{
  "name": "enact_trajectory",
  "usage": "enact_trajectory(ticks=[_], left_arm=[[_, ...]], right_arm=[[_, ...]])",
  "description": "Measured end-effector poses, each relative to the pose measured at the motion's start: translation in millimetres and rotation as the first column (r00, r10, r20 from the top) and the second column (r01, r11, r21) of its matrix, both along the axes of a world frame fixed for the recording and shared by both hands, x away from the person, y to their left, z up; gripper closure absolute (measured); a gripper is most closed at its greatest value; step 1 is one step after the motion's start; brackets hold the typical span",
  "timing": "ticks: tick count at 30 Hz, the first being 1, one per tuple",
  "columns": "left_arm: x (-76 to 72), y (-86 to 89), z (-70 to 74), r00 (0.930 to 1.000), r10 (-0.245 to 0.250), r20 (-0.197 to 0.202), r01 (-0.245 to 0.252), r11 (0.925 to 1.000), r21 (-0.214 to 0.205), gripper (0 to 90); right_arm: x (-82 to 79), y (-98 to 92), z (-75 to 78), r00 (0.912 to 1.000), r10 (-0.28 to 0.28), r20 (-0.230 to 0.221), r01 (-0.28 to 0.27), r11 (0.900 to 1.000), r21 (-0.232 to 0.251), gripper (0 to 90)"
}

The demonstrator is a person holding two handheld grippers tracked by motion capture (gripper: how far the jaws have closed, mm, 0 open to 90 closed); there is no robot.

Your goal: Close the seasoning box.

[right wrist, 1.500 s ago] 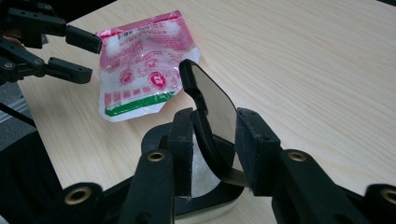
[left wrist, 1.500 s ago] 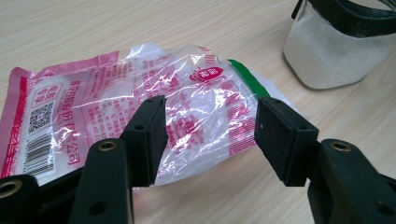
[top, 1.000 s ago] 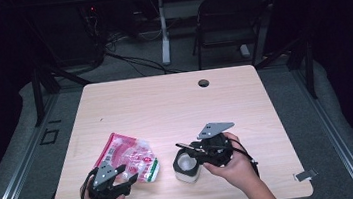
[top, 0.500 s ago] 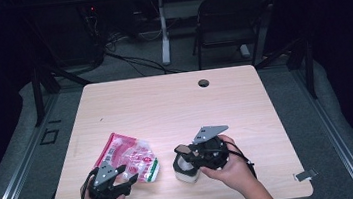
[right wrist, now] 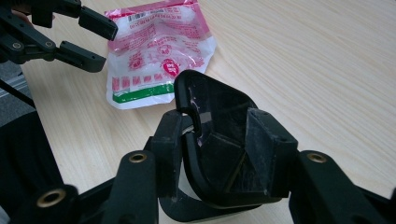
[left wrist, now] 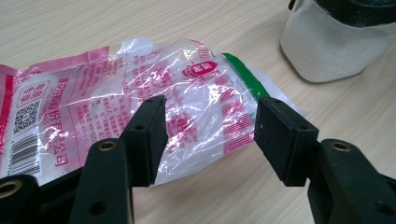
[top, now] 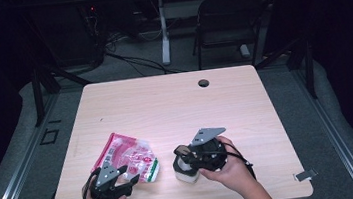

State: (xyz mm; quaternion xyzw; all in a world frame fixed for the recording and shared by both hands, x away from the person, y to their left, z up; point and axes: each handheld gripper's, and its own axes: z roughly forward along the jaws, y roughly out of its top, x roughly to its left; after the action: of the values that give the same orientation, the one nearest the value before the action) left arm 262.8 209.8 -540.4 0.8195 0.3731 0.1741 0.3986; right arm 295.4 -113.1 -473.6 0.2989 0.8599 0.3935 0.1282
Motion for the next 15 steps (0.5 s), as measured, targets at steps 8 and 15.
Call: enact_trajectory(ticks=[8,15], left_arm=[[0.1,-0.1,-0.3,1.0000,-0.003,-0.001,0.003,1.0000,0.004,44.1],[0.2,-0.2,-0.5,1.0000,-0.001,-0.001,0.001,1.0000,0.004,44.1]], right_arm=[[-2.0,6.1,-5.1,0.9994,0.024,0.026,-0.023,0.9994,-0.026,52.2],[-3.0,8.8,-7.3,0.9984,0.039,0.040,-0.037,0.9981,-0.049,50.7]])
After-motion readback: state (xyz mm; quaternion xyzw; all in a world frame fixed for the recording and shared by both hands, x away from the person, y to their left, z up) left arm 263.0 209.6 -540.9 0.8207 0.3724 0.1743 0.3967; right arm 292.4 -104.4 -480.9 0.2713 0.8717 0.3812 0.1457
